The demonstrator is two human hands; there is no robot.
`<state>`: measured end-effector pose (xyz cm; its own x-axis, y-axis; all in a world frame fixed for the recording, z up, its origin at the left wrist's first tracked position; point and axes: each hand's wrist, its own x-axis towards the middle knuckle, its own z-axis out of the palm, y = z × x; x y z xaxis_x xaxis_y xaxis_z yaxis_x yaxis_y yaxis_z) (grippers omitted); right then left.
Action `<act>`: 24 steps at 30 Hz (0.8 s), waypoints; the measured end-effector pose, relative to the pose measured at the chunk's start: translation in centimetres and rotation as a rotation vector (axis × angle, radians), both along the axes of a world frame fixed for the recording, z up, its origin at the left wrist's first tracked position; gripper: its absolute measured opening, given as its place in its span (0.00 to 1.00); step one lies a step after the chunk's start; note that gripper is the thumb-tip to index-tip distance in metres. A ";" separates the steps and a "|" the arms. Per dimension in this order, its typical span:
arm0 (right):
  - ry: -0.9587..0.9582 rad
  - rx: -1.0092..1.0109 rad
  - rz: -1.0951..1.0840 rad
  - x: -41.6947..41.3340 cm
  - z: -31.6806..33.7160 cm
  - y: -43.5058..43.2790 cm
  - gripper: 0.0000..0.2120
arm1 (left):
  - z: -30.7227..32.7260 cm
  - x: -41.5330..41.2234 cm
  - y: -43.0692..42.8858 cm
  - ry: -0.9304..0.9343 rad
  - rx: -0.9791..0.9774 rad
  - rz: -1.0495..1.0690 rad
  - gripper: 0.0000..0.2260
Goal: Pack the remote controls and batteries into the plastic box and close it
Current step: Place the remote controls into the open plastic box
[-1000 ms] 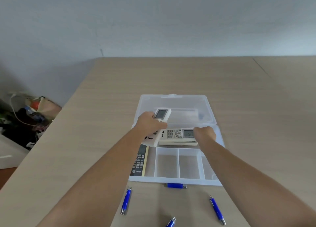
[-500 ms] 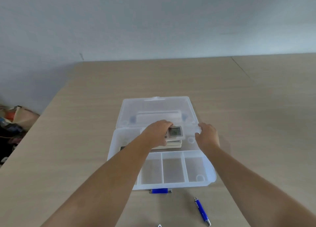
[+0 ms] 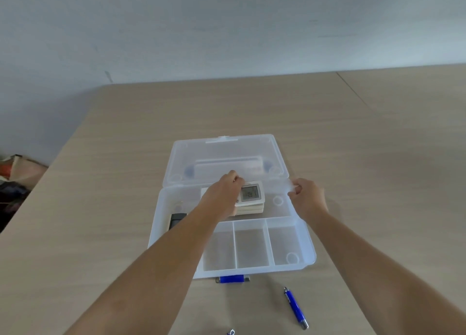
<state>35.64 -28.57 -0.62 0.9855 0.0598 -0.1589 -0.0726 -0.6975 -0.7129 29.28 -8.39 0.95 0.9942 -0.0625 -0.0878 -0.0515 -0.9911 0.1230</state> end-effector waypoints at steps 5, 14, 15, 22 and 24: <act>-0.002 -0.035 0.016 -0.1 0.2 0.2 0.12 | -0.1 0.1 0.3 -0.041 0.018 0.048 0.20; 0.033 -0.031 0.003 -0.2 0.2 0.0 0.09 | 0.0 -0.1 0.3 0.012 0.039 0.021 0.16; 0.044 -0.034 -0.002 -0.3 0.5 0.0 0.06 | 0.1 -0.2 0.5 0.024 0.015 0.020 0.17; -0.220 -0.001 0.141 -3.7 3.5 3.3 0.11 | 3.6 -4.4 3.2 -0.162 -0.267 0.191 0.14; -0.284 0.060 0.306 -7.2 4.2 4.8 0.06 | 4.3 -7.9 4.5 -0.257 -0.293 0.326 0.10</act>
